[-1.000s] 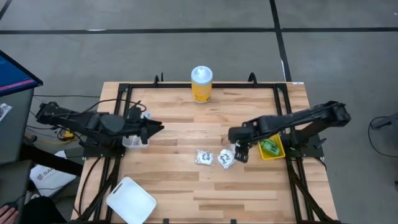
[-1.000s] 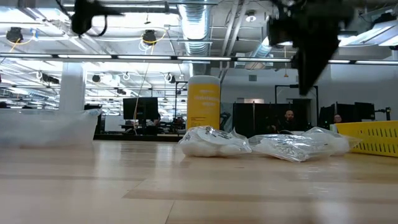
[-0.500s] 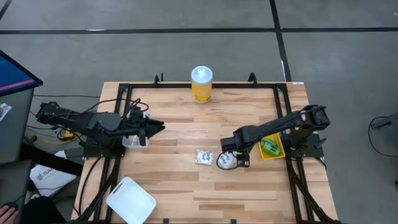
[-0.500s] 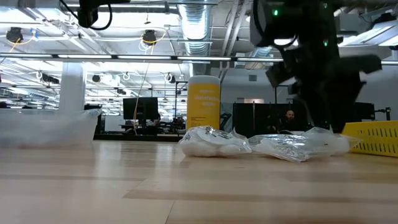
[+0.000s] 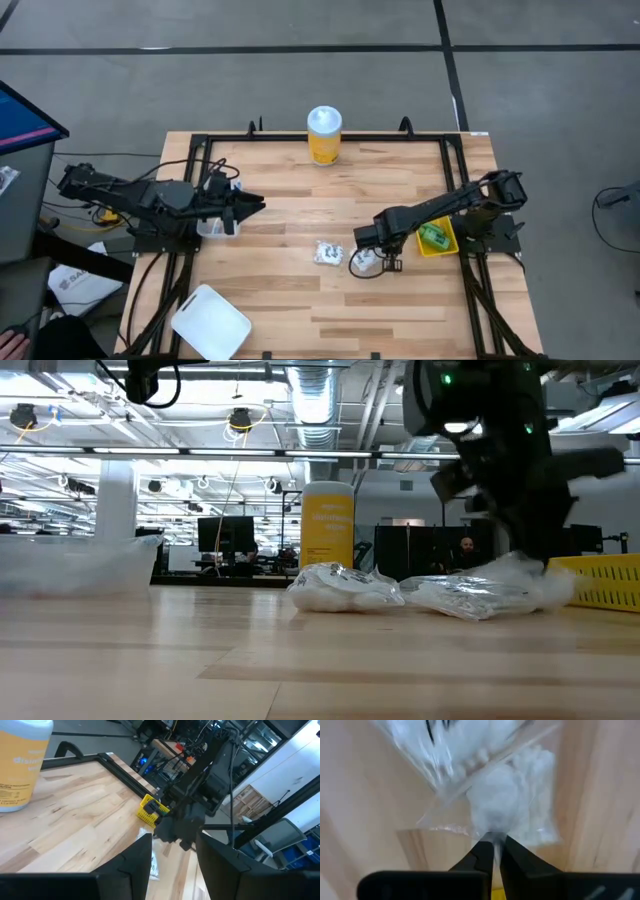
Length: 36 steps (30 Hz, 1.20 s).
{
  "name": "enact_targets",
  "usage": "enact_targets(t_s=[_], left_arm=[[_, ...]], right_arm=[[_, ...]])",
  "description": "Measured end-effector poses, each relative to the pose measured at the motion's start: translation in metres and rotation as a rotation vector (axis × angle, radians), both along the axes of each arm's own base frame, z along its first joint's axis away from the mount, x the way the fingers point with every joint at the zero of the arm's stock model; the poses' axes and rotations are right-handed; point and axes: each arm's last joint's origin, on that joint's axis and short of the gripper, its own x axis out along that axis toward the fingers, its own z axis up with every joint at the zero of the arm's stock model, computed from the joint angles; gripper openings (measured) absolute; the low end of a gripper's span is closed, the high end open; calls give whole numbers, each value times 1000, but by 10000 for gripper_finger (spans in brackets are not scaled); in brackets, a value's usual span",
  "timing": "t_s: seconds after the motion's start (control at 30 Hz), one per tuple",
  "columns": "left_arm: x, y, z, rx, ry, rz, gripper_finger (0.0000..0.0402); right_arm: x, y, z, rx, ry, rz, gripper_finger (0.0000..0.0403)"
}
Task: Pick & Place Travel size toiletries
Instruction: Put the right white cotton pack into the white bin
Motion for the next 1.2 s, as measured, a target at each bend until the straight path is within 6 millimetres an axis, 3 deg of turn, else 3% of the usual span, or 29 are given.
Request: enact_targets(t_s=[0.23, 0.47, 0.57, 0.67, 0.9, 1.07, 1.2], left_arm=[[2, 0, -1, -1, 4, 2, 149], [20, -2, -14, -83, 60, 91, 149], [30, -4, -21, -9, 106, 58, 149], [41, -9, -26, 172, 157, -75, 153], [61, -22, -29, 502, 108, -387, 209], [65, -23, -29, 604, 96, -425, 250], [66, -24, -32, 661, 112, -438, 259]], right_arm=[[7, -3, 55, 37, -196, -37, 3], [41, -5, 114, 54, -495, -63, 1], [55, -2, 133, 89, -616, -30, 1], [71, 2, 153, 151, -748, 16, 0], [79, 6, 166, 230, -791, 65, 0], [84, 8, 167, 251, -814, 72, 0], [84, 9, 168, 255, -822, 74, 0]])
